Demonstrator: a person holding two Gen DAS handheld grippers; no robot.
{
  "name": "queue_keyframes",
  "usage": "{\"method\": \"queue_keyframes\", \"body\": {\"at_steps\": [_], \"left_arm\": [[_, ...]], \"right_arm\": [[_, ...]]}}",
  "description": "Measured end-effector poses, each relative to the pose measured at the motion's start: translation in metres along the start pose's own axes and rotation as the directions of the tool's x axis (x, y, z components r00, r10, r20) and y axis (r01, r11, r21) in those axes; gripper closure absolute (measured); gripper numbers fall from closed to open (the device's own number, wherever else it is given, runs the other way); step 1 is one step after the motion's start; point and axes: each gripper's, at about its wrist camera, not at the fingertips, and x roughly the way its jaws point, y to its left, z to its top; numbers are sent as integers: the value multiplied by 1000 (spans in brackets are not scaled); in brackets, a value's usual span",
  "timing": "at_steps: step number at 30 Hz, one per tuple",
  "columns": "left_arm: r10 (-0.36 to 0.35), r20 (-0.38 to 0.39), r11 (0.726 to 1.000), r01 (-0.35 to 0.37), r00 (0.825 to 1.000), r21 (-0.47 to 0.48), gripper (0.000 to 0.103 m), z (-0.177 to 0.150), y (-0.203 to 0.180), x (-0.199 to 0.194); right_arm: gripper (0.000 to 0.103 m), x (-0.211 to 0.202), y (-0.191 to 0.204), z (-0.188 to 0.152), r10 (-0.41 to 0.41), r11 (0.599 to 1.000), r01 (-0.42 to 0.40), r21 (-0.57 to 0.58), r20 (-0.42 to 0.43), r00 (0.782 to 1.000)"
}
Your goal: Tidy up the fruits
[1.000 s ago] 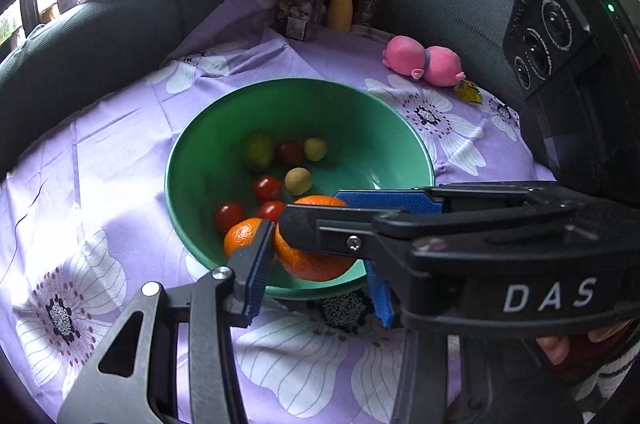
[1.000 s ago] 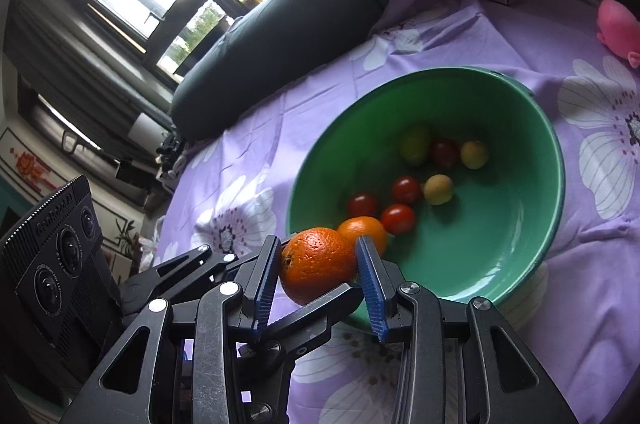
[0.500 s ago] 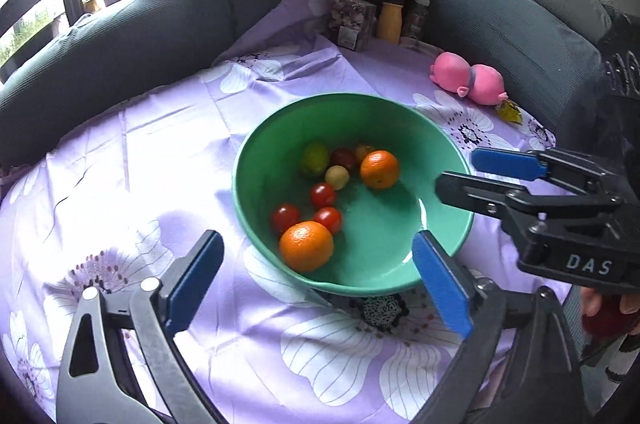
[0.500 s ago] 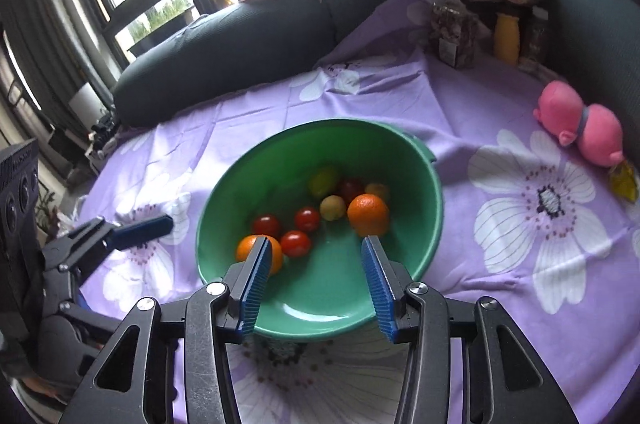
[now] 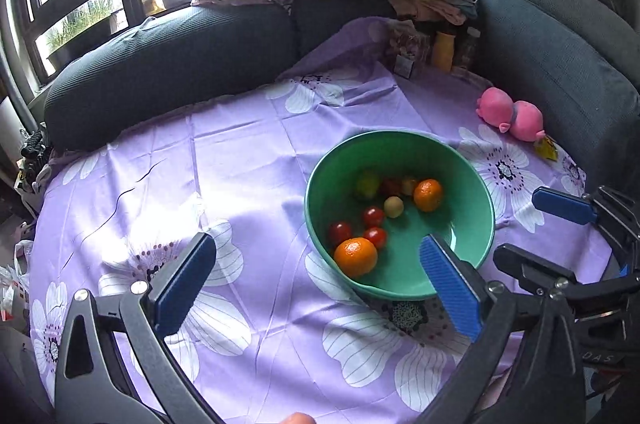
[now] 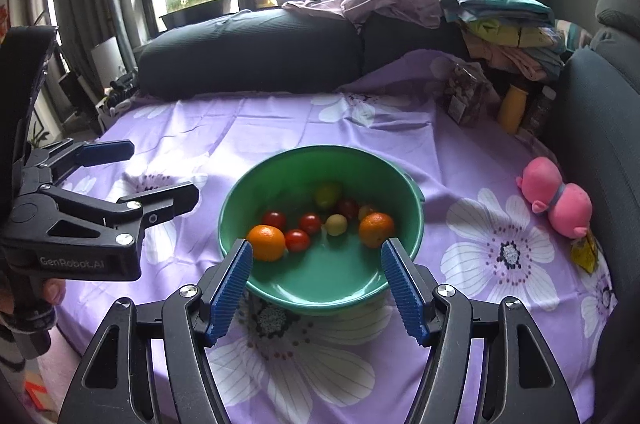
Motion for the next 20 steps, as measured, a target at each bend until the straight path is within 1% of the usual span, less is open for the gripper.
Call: {"method": "queue_keyframes", "body": {"at_steps": [2,6,9,12,13,16,20], "left_arm": [[6,-1,1000,-6,1000,-5,1,1,0,0],[-10,-13,1000,10,1000,-7,1,5,-2,2],[8,-16,1000,-8,1000,-1,1,6,-6,5],[1,-26,1000,-1,1000,-11,1,8,-7,8],[-3,-25,1000,3,1000,-14,1,8,-7,9],[13,-13,1000,-13,1000,-12,1,10,-10,10],[9,-13,1000,-10,1000,-9,1,12,-11,11]], "right_arm": [[35,-1,0,0,6,1000,-6,-1,1,1000],[35,0,0,-1,14,1000,-14,4,-4,1000],[35,1,-2,-1,15,1000,-14,10,-6,1000],[35,2,-4,-1,13,1000,-13,14,-9,1000],[35,3,-5,-1,12,1000,-12,17,-11,1000],[35,5,-6,-1,15,1000,-15,25,-15,1000],[35,6,-9,-1,25,999,-25,40,-14,1000]]}}
